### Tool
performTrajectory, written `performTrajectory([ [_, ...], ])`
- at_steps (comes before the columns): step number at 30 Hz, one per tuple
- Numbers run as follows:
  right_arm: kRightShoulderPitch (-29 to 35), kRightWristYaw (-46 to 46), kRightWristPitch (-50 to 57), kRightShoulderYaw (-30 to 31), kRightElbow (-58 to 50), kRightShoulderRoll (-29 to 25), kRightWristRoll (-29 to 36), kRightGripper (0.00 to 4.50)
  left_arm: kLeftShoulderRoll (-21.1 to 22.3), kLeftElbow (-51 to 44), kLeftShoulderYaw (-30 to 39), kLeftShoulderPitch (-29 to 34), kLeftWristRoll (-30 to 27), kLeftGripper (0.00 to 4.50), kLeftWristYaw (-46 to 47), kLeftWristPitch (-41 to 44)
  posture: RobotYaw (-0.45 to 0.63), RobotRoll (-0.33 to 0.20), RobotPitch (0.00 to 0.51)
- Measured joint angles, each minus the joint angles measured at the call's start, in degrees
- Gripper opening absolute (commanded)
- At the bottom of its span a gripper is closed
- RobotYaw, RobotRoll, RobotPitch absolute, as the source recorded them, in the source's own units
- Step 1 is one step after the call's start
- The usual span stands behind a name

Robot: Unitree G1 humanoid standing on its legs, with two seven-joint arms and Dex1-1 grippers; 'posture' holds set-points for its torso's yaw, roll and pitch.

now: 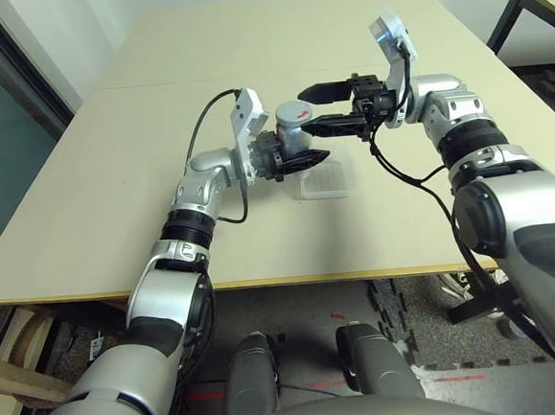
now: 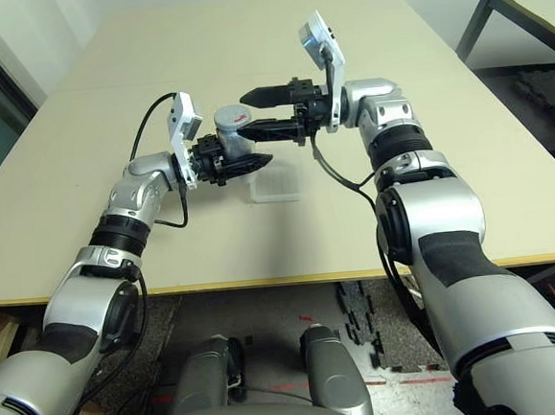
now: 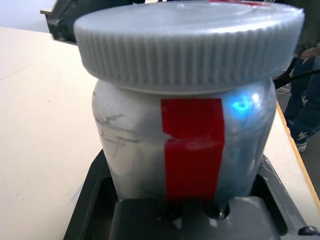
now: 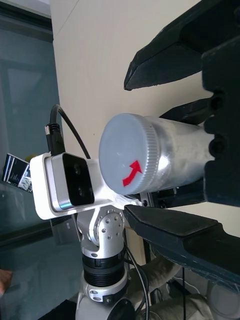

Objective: Pour the medicine from the bottle into the box.

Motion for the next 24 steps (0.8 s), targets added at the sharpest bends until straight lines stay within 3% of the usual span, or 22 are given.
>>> performTrajectory([
  [12,-0.4,-1.2,-0.1,0.3,0.0,1.5,0.0,4.43,-0.8,0.1,-0.1,-0.2,0.0,2.67,0.0,-0.1,-0.15,0.0,0.064],
  [15,-0.4,-1.2,-0.1,0.3,0.0,1.5,0.0,3.88,-0.8,0.1,-0.1,-0.2,0.0,2.67,0.0,-0.1,-0.15,0.0,0.064],
  [19,-0.4,-1.2,0.3,0.2,0.0,1.8,0.6,2.58,-0.8,0.2,0.0,-0.3,0.1,2.67,0.3,-0.1,-0.16,0.0,0.065],
  [24,-0.7,-2.7,5.2,-2.3,0.1,2.0,3.6,2.58,-0.7,0.1,0.2,-0.4,-0.2,2.67,0.4,-0.1,-0.16,0.0,0.065],
])
